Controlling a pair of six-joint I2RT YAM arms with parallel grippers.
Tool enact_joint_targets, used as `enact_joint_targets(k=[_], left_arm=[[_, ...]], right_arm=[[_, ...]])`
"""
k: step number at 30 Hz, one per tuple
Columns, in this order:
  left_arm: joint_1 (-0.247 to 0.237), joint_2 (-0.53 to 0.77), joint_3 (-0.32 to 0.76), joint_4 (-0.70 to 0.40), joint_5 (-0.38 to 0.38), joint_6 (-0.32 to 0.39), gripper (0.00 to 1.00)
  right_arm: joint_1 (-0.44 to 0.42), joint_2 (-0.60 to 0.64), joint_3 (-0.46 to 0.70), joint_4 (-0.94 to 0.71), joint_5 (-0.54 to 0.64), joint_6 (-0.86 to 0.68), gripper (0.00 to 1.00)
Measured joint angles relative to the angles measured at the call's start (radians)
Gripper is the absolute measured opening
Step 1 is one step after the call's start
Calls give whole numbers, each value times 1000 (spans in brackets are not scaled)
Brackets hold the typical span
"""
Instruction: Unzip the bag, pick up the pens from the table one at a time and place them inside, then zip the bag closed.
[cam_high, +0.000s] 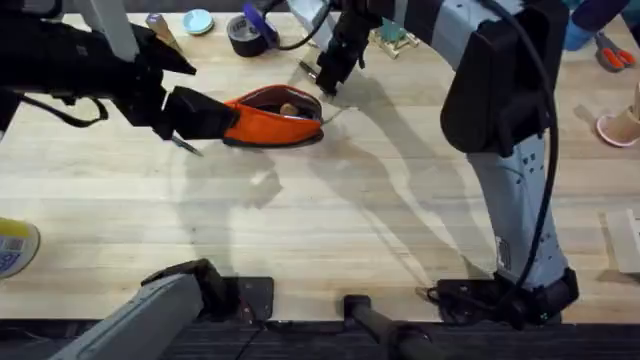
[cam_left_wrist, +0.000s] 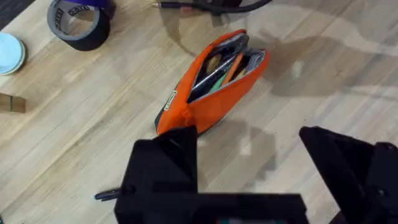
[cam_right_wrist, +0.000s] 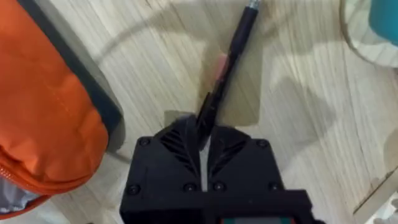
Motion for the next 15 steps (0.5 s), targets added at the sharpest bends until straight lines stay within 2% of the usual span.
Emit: enact_joint_targets(k=[15], left_arm=[[0,0,0,0,0,0,993]], right_arm=[[-7,-53,-31,-121,-4,0,32]])
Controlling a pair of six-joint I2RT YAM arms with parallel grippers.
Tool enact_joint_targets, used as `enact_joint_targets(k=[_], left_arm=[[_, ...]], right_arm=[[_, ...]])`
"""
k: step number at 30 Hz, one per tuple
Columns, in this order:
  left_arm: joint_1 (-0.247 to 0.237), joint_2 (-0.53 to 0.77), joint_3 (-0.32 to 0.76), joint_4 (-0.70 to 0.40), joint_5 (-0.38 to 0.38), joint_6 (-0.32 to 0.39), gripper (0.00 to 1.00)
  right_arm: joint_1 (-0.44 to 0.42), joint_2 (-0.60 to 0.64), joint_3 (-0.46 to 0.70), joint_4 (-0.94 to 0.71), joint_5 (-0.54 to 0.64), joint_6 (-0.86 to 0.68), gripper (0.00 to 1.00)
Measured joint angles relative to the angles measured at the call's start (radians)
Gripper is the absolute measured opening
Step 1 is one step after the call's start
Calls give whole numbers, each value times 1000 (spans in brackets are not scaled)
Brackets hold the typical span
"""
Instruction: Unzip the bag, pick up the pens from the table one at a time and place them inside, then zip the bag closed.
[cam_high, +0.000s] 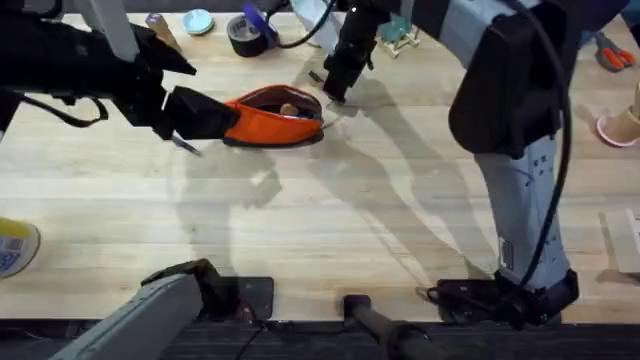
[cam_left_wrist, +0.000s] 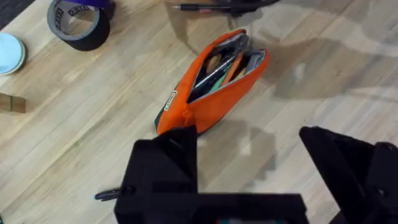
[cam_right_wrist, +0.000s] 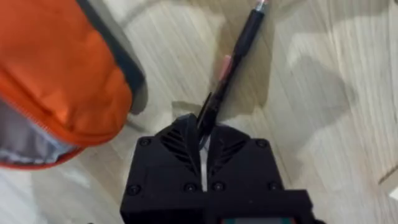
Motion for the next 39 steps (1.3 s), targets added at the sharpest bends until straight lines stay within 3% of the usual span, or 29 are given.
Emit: enact_joint_targets(k=[13,24,39], left_arm=[[0,0,0,1,0,0,993],[0,0,0,1,0,0,992],[0,0,0,1,0,0,994]], right_arm=[[-83,-250,-32,6,-34,1,31],[-112,-516,-370,93,-41,0,31],[-124,-599,-404,96,-49,1,28]])
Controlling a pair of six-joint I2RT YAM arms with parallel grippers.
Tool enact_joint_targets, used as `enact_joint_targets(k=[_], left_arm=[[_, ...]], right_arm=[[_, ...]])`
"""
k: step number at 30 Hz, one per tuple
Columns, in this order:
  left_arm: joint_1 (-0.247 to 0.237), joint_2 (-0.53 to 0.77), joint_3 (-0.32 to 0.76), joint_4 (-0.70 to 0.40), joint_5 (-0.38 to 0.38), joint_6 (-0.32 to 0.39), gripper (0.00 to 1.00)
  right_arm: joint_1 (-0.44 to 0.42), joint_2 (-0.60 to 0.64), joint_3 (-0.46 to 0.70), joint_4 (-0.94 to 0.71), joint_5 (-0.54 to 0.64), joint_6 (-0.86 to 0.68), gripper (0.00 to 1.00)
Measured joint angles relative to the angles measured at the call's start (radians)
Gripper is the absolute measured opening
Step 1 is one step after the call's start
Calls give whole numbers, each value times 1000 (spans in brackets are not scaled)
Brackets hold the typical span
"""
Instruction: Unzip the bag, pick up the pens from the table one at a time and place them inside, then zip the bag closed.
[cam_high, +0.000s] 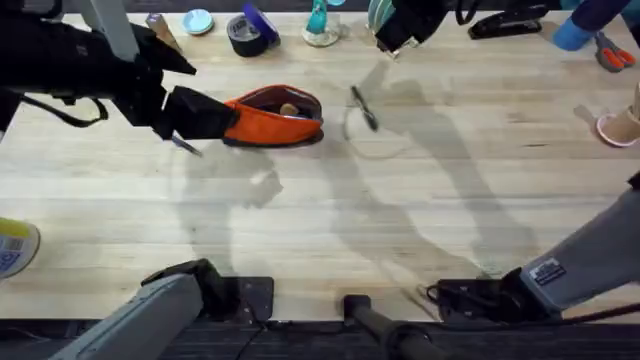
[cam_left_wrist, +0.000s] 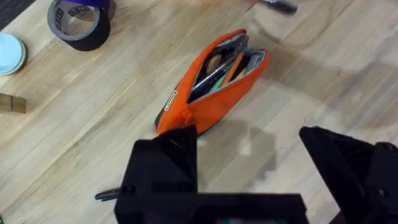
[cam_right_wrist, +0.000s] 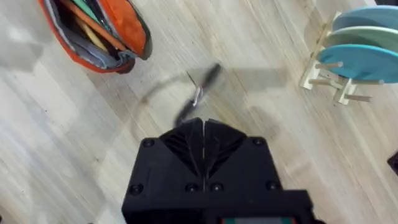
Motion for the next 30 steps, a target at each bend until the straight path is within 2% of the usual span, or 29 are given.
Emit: enact_joint_targets(k=[9,20,26,28,29,30], left_arm=[[0,0,0,0,0,0,993],[0,0,0,0,0,0,993],[0,0,0,0,0,0,993],[0,0,0,0,0,0,993],[0,0,0,0,0,0,993],[0,0,0,0,0,0,993]], right_arm=[[0,-50,-5,-3,0,0,28],[0,-53,-5,-3,0,9,30],[2,-53,-5,8,1,81,30],[5,-53,-5,4,14,133,130],[9,-53,-5,0,26,157,242],[16,-53,-5,-9,40,182,401]])
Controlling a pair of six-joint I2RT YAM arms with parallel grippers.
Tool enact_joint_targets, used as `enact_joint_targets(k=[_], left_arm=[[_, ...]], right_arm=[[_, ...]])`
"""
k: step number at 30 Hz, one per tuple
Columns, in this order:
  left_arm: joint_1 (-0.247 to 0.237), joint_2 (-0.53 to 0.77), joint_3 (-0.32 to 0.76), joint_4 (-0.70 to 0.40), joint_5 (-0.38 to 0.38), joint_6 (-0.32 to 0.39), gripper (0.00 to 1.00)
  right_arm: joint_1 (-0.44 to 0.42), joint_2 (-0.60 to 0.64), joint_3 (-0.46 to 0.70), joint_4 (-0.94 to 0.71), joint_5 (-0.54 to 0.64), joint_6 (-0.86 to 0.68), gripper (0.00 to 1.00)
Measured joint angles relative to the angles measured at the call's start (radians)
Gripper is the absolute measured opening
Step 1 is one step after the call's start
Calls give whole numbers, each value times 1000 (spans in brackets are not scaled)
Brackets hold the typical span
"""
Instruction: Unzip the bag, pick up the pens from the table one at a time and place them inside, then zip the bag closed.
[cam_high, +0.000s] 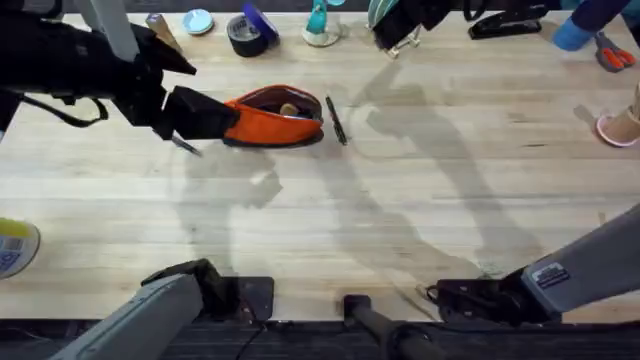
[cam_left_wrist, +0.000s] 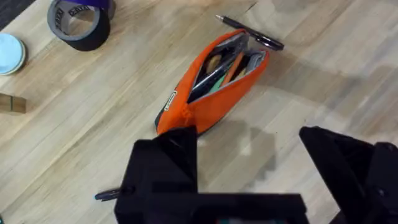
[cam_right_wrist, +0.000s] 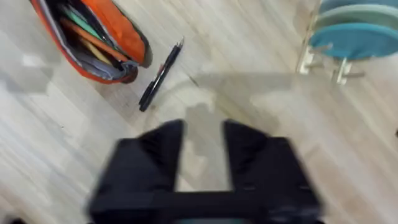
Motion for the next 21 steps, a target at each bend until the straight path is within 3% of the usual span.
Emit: enact_joint_targets(k=[4,5,11,21], left_arm=[[0,0,0,0,0,0,993],[0,0,0,0,0,0,992],[0,0,0,0,0,0,992],[0,0,0,0,0,0,994]], right_arm=[[45,0,0,-33,47,76,948],[58,0,0,-34,57,95,982],[121,0,0,-58,83,260,995],[129,91,0,-125,89,501,995]])
